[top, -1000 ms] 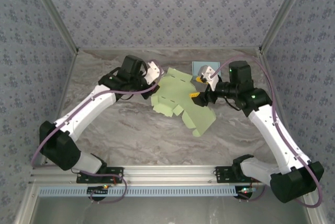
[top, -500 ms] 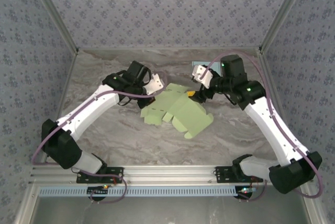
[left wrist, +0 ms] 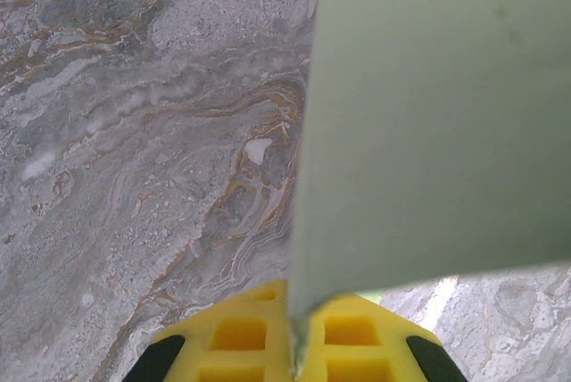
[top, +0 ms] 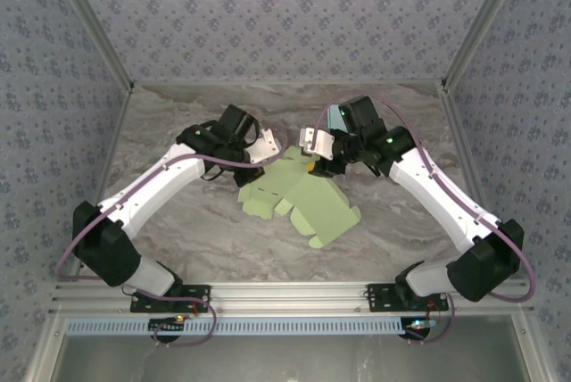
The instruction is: Fold the paper box
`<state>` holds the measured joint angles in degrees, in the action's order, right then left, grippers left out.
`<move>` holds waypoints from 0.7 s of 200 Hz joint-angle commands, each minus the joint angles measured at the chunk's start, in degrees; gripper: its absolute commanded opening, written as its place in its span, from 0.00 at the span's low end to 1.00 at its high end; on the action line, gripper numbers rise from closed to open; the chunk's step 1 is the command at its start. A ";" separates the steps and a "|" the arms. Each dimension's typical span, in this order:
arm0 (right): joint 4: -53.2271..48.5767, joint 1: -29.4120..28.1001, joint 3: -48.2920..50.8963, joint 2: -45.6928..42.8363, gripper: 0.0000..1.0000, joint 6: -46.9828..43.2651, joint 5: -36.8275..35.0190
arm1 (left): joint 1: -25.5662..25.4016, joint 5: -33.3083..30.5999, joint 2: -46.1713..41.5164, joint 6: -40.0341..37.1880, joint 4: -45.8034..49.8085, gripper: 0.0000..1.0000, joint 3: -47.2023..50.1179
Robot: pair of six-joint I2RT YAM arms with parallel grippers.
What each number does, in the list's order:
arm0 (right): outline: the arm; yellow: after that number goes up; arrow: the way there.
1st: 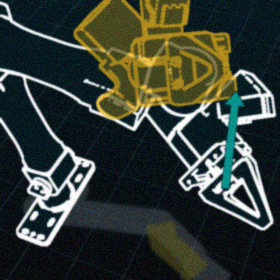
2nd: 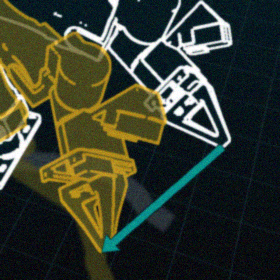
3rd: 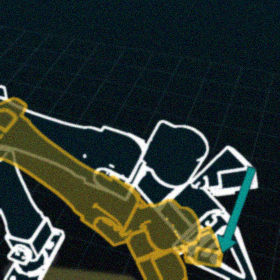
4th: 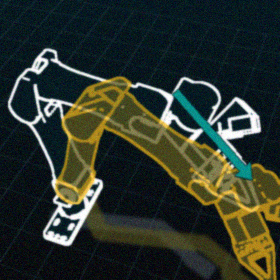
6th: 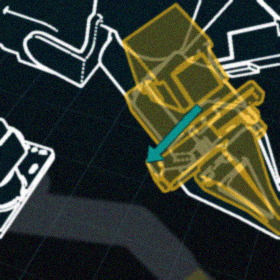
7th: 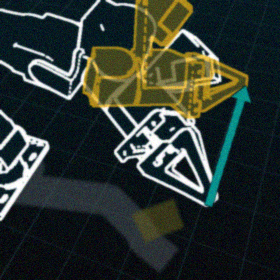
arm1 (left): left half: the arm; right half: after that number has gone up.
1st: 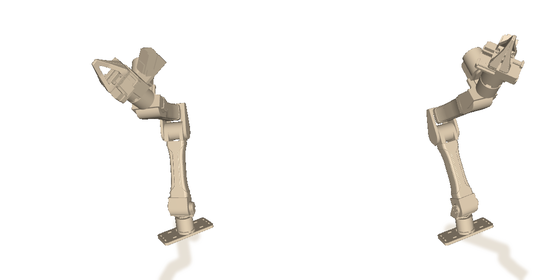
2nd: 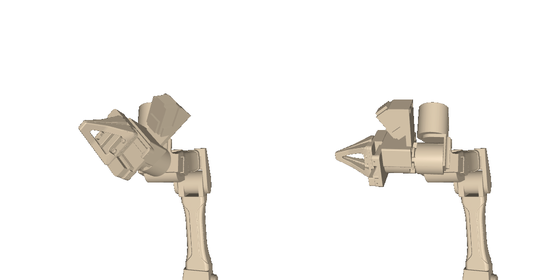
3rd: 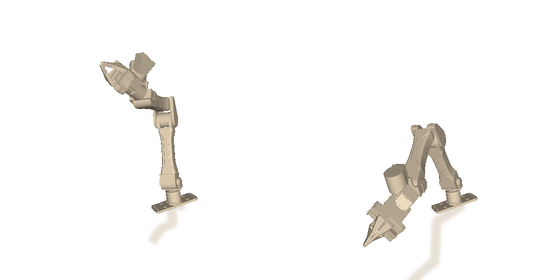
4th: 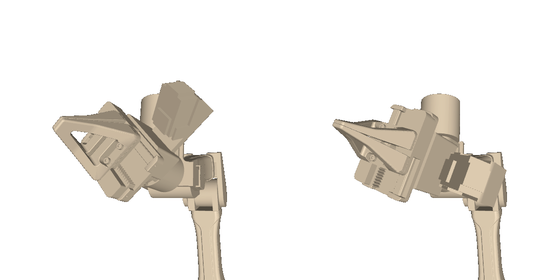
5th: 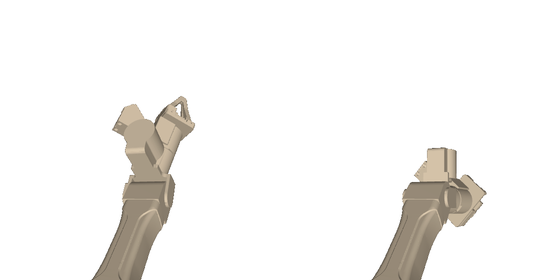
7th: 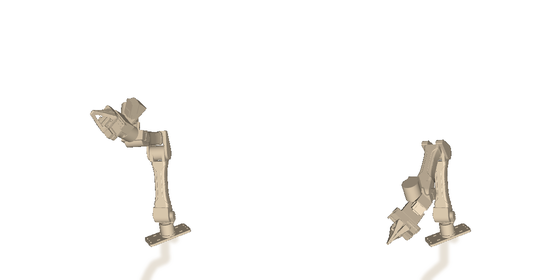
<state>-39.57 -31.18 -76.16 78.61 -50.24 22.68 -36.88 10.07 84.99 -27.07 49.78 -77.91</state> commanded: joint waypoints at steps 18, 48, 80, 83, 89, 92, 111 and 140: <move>3.77 -0.37 0.81 1.12 0.09 2.33 -4.32 | -0.26 3.33 -1.76 -0.84 -1.51 0.05 0.52; 8.99 2.47 4.87 0.18 0.00 8.09 1.70 | 1.17 3.99 -3.62 1.63 -5.80 0.35 2.99; 20.01 9.54 16.42 -5.26 0.00 17.49 9.64 | 7.08 11.09 -11.52 13.47 -22.26 0.60 14.08; 20.79 10.28 17.45 -5.71 0.00 18.20 10.30 | 7.41 11.29 -12.65 14.66 -24.42 0.69 16.00; 22.81 11.77 19.57 -6.81 0.00 20.00 11.65 | 7.92 11.02 -14.89 17.27 -29.44 0.91 19.53; 23.69 12.63 20.71 -7.32 0.00 20.99 12.24 | 8.25 10.57 -16.09 18.41 -31.82 0.98 21.46; 31.88 16.54 28.36 -10.38 0.00 28.28 15.27 | 9.50 6.82 -22.05 26.40 -44.80 0.99 32.16; 44.32 18.34 38.65 -14.09 0.00 31.95 16.45 | 9.81 3.75 -26.15 32.22 -57.27 0.99 44.03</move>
<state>-9.10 -13.63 -43.46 67.40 -25.30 34.17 -27.35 16.08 60.86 -4.05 9.80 -40.82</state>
